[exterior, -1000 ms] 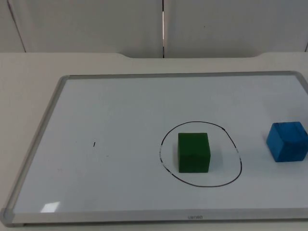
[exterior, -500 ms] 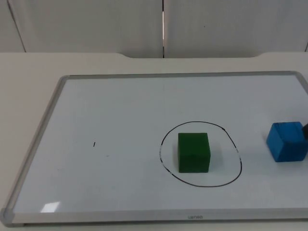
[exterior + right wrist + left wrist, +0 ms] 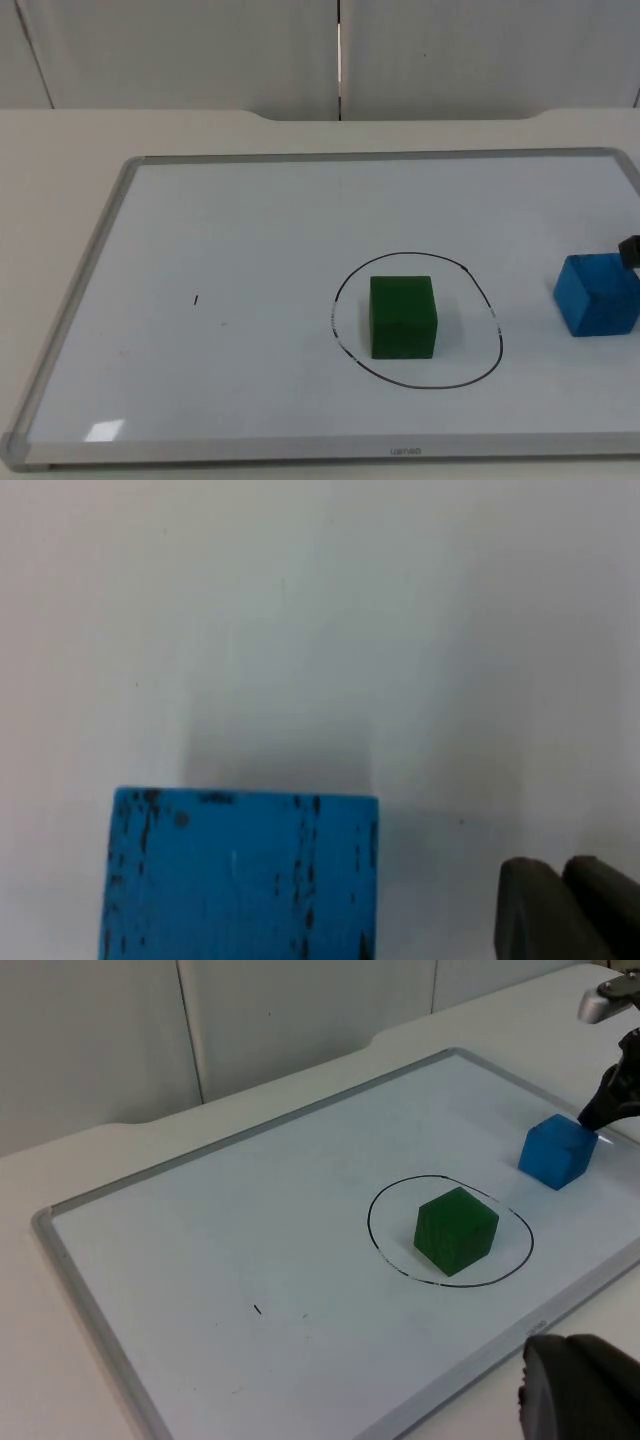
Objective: Push the two cubes into the marked area.
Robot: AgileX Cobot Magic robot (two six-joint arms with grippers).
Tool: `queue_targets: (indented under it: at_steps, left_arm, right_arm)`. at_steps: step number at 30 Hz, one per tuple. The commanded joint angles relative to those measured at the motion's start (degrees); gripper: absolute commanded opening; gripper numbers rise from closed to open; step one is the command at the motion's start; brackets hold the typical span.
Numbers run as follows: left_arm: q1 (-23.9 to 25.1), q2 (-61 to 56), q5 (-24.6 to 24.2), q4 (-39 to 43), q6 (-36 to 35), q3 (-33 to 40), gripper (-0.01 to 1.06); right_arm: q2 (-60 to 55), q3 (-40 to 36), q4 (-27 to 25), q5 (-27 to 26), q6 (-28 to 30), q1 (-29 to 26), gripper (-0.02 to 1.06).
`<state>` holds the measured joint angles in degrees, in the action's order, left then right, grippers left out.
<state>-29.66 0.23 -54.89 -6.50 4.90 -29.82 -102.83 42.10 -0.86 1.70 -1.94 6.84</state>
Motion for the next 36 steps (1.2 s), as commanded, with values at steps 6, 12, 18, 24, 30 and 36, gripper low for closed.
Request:
queue_targets:
  at_steps: [6,12,18,24,30,36]
  left_arm:
    - [-0.2,-0.2,0.1,0.2,-0.5,0.2,0.00]
    - [-0.2,-0.2,0.1,0.2,-0.6,0.2,0.00]
    - [-0.2,-0.2,0.1,0.2,-0.6,0.2,0.00]
    - [-0.2,-0.2,0.2,0.4,-0.6,0.2,0.00]
    - [-0.2,-0.2,0.5,0.5,-0.7,0.2,0.00]
    - [-0.2,-0.2,2.0,1.5,-0.7,0.4,0.00]
  right_arm:
    - [0.1,3.5,0.1,3.5,-1.7,-0.3,0.03]
    - [0.1,4.3,0.1,6.1,-1.7,-0.3,0.00]
    - [-1.5,4.3,-0.8,6.5,-1.8,-0.3,0.00]
    - [-2.6,4.3,-1.2,6.4,-1.8,-0.3,0.00]
    - [-2.6,4.3,-2.5,6.6,-1.9,-0.2,0.00]
    - [-2.6,4.3,-2.4,6.2,-1.7,2.4,0.00]
